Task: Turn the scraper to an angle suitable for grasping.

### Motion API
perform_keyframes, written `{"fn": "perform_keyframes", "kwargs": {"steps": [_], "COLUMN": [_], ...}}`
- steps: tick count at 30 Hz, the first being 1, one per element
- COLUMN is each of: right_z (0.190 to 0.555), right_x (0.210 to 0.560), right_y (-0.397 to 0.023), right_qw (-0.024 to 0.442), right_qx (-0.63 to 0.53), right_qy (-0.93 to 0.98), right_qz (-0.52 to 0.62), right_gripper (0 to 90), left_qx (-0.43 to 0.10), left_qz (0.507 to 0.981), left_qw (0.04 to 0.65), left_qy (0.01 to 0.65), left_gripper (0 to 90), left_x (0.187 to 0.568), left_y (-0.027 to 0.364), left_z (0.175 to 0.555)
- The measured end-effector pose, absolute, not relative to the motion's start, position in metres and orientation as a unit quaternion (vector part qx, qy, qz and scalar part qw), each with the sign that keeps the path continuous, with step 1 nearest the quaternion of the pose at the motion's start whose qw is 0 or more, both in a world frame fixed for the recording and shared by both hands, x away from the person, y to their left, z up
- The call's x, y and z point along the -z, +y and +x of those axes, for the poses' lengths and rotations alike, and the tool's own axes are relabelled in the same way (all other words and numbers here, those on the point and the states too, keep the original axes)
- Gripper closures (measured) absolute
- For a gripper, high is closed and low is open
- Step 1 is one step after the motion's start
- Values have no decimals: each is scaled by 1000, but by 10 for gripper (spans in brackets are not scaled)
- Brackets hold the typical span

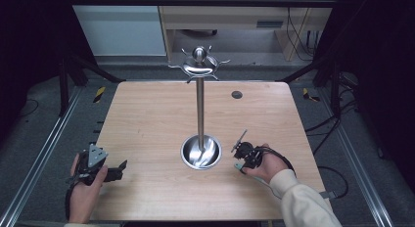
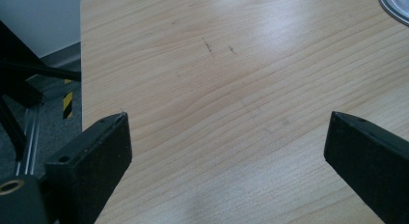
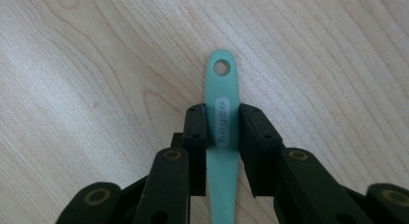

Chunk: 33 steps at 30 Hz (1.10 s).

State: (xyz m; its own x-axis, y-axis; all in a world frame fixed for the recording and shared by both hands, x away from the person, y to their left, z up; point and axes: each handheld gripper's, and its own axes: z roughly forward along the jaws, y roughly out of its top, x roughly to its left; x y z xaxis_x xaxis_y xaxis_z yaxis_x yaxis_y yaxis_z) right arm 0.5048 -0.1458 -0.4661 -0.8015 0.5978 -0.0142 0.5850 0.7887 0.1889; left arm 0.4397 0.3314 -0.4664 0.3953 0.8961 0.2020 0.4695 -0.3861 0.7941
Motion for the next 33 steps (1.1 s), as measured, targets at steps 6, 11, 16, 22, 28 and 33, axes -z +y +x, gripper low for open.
{"fn": "perform_keyframes", "kwargs": {"steps": [6,11,16,22,28,33], "right_z": [504,505,505,506,509,509], "right_x": [463,448,425,404,377,360], "right_y": [-149,-155,-163,-174,-186,-191], "right_qw": [39,46,59,78,100,113], "right_qx": [-100,-125,-154,-188,-228,-259], "right_qy": [943,937,929,922,905,894], "right_qz": [316,322,333,331,344,347], "right_gripper": [743,744,745,745,745,745], "left_qx": [-323,-322,-322,-322,-317,-316], "left_qz": [766,765,765,765,762,762], "left_qw": [331,331,331,330,336,338], "left_qy": [446,449,449,450,453,452], "left_gripper": [26,26,26,26,26,27], "left_x": [467,467,466,467,468,467], "left_y": [331,332,331,330,331,331], "left_z": [439,439,438,438,439,438]}}
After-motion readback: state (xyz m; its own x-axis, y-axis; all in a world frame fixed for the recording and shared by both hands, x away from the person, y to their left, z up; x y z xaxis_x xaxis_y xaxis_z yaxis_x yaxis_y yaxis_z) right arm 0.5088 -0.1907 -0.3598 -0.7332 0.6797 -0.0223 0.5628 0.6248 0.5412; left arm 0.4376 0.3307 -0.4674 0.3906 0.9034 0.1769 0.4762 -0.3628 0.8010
